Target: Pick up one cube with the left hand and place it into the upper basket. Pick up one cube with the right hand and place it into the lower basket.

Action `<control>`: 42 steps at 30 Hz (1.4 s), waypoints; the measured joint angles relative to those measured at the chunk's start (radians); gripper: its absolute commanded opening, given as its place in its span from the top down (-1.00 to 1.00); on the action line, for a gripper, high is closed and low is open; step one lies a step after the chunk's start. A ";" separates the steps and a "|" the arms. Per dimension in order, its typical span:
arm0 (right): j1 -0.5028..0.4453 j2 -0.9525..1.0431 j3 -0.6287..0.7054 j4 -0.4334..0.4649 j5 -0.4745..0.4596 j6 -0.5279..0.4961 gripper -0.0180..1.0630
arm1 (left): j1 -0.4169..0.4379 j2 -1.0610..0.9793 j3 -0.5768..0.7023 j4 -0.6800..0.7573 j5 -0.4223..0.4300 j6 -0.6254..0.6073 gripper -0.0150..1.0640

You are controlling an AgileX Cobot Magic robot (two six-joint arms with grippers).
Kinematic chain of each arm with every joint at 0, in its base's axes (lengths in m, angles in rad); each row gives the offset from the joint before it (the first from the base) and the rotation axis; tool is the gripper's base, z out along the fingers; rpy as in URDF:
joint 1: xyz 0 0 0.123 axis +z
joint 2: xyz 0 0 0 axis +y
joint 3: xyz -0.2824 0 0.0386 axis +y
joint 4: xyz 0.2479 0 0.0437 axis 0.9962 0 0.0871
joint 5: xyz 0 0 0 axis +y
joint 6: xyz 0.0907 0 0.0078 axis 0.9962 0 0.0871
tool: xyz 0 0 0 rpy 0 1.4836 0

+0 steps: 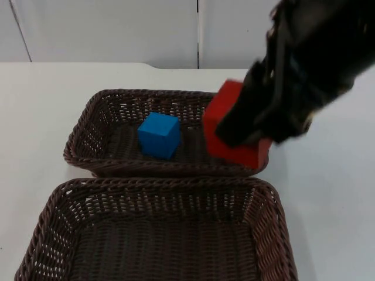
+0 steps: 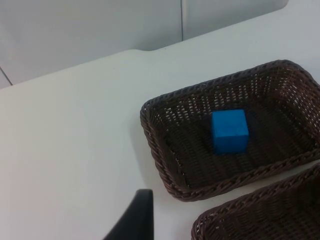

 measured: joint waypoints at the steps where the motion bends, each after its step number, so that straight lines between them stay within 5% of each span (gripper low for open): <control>1: 0.000 0.000 0.000 0.000 0.000 0.000 0.97 | 0.000 0.000 0.000 0.000 0.000 0.000 -0.98; 7: 0.057 0.000 0.072 0.024 -0.096 -0.010 0.97 | 0.000 0.000 0.000 -0.002 0.000 0.000 -0.98; 20: 0.079 0.021 0.080 0.045 -0.116 -0.048 0.97 | 0.000 0.000 0.000 -0.007 0.000 0.000 -0.98; 32: 0.079 0.237 0.074 0.389 -0.170 -0.439 0.97 | 0.000 0.000 0.000 -0.007 0.000 0.000 -0.98; 42: 0.079 0.393 0.058 0.435 -0.264 -0.518 0.97 | 0.000 0.000 0.000 -0.007 0.000 0.000 -0.98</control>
